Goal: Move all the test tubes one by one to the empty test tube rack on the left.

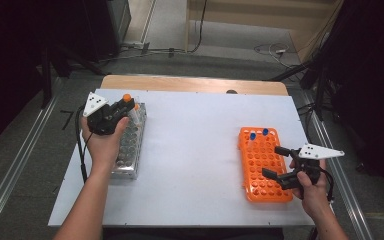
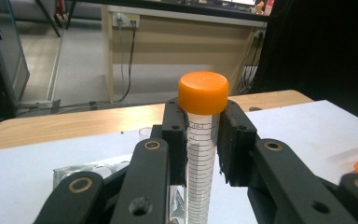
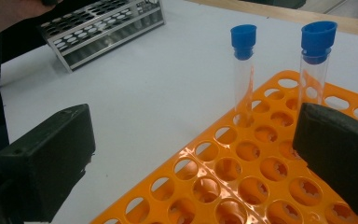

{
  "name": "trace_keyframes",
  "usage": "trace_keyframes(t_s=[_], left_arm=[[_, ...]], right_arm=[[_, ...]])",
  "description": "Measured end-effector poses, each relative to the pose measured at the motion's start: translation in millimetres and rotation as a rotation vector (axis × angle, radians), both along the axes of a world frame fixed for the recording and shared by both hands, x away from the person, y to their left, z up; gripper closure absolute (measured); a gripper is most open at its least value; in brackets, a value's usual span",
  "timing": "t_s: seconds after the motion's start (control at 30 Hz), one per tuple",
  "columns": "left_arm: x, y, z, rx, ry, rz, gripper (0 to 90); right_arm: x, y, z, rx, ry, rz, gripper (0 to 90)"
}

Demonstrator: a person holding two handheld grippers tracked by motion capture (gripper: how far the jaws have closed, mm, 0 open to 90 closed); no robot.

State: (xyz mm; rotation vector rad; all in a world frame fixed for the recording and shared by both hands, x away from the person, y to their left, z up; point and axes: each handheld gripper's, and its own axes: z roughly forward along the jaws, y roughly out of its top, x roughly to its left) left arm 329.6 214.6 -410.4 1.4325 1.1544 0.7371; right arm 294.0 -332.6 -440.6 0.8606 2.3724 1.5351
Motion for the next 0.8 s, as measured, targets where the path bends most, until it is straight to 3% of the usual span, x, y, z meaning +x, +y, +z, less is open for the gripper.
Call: trace_keyframes(t_s=[0.2,0.4,0.6,0.8], left_arm=[[4.6,0.0,-5.4,0.036,0.015,0.048,74.1],[6.1,-3.2,-12.8,0.071,0.037,0.054,74.1],[7.4,-12.2,-19.4,0.150,0.116,0.053,74.0],[6.1,-10.7,-19.0,0.130,0.183,0.059,73.4]], right_arm=[[1.1,-1.8,0.6,0.022,0.002,0.001,0.0],[1.9,-1.9,-0.2,0.030,0.009,0.000,0.0],[1.0,1.1,-0.8,0.021,0.006,0.008,0.0],[1.4,1.2,-1.0,0.021,0.007,0.007,0.0]])
